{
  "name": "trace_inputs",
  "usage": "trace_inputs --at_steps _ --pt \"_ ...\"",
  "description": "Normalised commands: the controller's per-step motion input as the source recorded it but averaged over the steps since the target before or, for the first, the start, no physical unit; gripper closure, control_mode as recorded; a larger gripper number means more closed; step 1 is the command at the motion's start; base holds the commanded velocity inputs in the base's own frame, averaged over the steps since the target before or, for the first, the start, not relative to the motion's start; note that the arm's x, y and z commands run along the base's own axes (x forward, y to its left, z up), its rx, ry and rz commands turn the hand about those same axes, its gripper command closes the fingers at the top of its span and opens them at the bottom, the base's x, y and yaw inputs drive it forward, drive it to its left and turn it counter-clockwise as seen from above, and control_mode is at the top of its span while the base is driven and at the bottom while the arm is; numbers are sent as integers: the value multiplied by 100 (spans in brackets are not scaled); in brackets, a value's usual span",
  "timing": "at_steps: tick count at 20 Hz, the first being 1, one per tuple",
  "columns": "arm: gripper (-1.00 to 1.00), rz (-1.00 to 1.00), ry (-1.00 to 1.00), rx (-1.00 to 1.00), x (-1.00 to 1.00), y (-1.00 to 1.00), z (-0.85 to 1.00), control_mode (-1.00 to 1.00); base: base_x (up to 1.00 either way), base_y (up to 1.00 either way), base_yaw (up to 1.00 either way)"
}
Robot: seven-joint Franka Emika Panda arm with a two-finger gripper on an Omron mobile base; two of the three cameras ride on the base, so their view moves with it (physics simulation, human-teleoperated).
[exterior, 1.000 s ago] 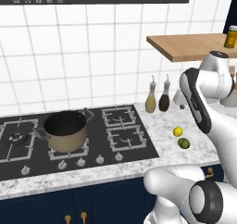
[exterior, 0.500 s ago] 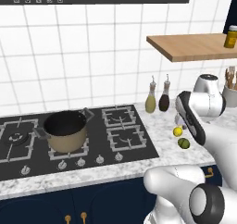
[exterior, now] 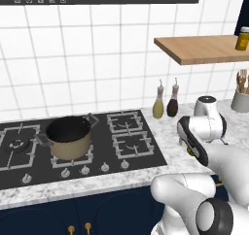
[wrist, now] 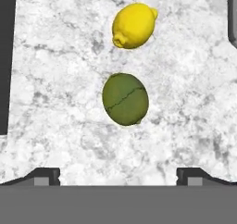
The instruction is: Put the lime and lemon in the pot. Retrieve the spatula and lightly stir the vegetables in the pot.
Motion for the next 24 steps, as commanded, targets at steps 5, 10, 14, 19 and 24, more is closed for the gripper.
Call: trace_inputs --at_steps 5,10,14,19,24 --pt "-100 0 0 0 22 -2 -47 -100 0 0 0" --pt "-100 0 0 0 34 -11 -28 -100 0 0 0" --pt "-100 0 0 0 38 -26 -16 -100 0 0 0" --pt "-100 0 0 0 37 -17 -14 -100 0 0 0" --pt "100 0 1 0 13 -1 -19 -100 0 0 0"
